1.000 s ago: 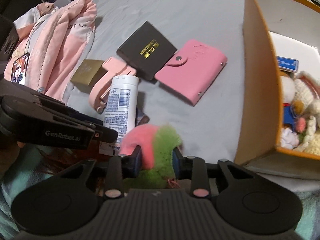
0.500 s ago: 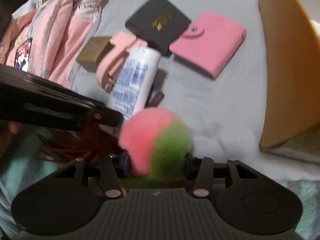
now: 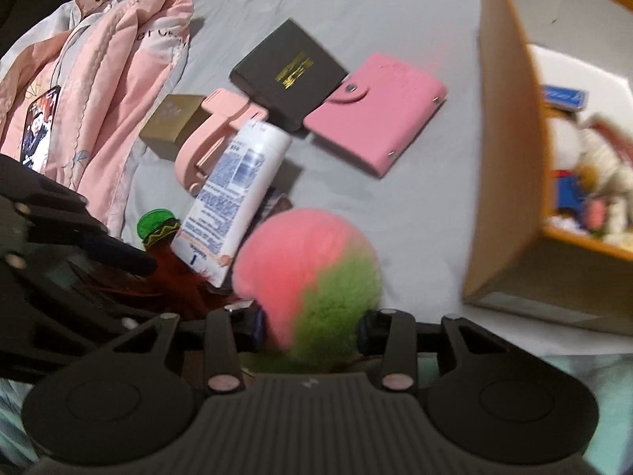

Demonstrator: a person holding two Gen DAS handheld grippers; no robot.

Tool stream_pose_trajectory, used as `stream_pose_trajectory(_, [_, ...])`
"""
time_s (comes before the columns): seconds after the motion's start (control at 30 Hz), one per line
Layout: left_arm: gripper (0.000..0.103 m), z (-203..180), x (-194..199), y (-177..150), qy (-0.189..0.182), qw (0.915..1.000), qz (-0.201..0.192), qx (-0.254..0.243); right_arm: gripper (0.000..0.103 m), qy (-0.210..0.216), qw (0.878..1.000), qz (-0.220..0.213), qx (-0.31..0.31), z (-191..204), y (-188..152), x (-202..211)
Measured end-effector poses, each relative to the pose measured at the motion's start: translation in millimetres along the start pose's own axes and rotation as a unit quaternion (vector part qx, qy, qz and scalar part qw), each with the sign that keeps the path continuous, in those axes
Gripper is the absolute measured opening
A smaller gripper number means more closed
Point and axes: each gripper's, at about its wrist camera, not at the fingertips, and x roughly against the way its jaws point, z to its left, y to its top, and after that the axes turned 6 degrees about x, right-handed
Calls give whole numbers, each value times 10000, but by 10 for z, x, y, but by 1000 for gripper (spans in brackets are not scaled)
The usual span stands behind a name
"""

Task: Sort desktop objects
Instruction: 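Grasp the pink-green pompom with the right tool while the left grasps the red feather toy, then carry the pompom and feather toy into the box and open both tools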

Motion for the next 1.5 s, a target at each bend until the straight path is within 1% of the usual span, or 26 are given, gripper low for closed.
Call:
stream_pose_trajectory(0.13, [57,-85,-119,78,302,9993,192,-51,42,13,9999,-110,-34,-64,-50,141])
stream_pose_trajectory(0.23, [33,-99,-228,134,624,9976,313,-29,42,45,9998,-171,-21,-84,-82,226])
stream_pose_trajectory(0.27, [24,-85,-244,150,646,9974,312,18,42,51,9998,-194,-17,-84,-81,241])
stream_pose_trajectory(0.3, [19,-62,-244,161,615,9976,297,96,42,52,9997,-230,-8,-85,-90,269])
stream_pose_trajectory(0.37, [6,-6,-205,154,441,9985,225,244,40,55,9996,-294,-6,-93,-92,299])
stream_pose_trajectory(0.43, [2,47,-139,117,315,9988,98,371,28,81,9993,-373,-20,-103,-110,354])
stream_pose_trajectory(0.47, [1,74,-93,93,277,9986,-12,443,24,112,9991,-404,-37,-110,-120,387])
stream_pose_trajectory(0.57, [0,174,70,0,157,9966,-349,735,21,129,9986,-520,-3,-121,-156,470])
stream_pose_trajectory(0.67, [0,304,276,-113,-20,9914,-707,1098,19,70,9984,-564,-21,-141,-191,506])
stream_pose_trajectory(0.77, [0,467,510,-198,-290,9815,-1076,1557,18,109,9976,-671,-98,-166,-214,579])
stream_pose_trajectory(0.83, [0,547,676,-284,-497,9733,-1328,1806,17,193,9967,-768,-169,-182,-221,651])
stream_pose_trajectory(0.93, [0,653,948,-403,-863,9605,-1726,2003,16,287,9950,-930,-203,-189,-222,787])
stream_pose_trajectory(0.97, [0,610,985,-358,-954,9570,-1844,2023,16,306,9945,-981,-205,-191,-222,835])
stream_pose_trajectory(1.03, [0,582,1163,-373,-1177,9485,-2109,2048,15,329,9932,-1096,-233,-198,-221,949])
stream_pose_trajectory(1.2, [0,485,1454,-274,-1714,9272,-2621,2056,15,400,9889,-1406,-256,-238,-204,1288])
stream_pose_trajectory(1.27, [0,413,1547,-231,-1900,9185,-2784,2067,14,368,9868,-1558,-242,-253,-186,1438])
stream_pose_trajectory(1.4, [0,305,1707,-74,-2300,9015,-3077,1992,14,169,9814,-1891,-267,-361,-143,1785])
stream_pose_trajectory(1.5, [0,211,1772,81,-2508,8919,-3243,1909,14,-80,9782,-2057,-290,-489,-103,2002])
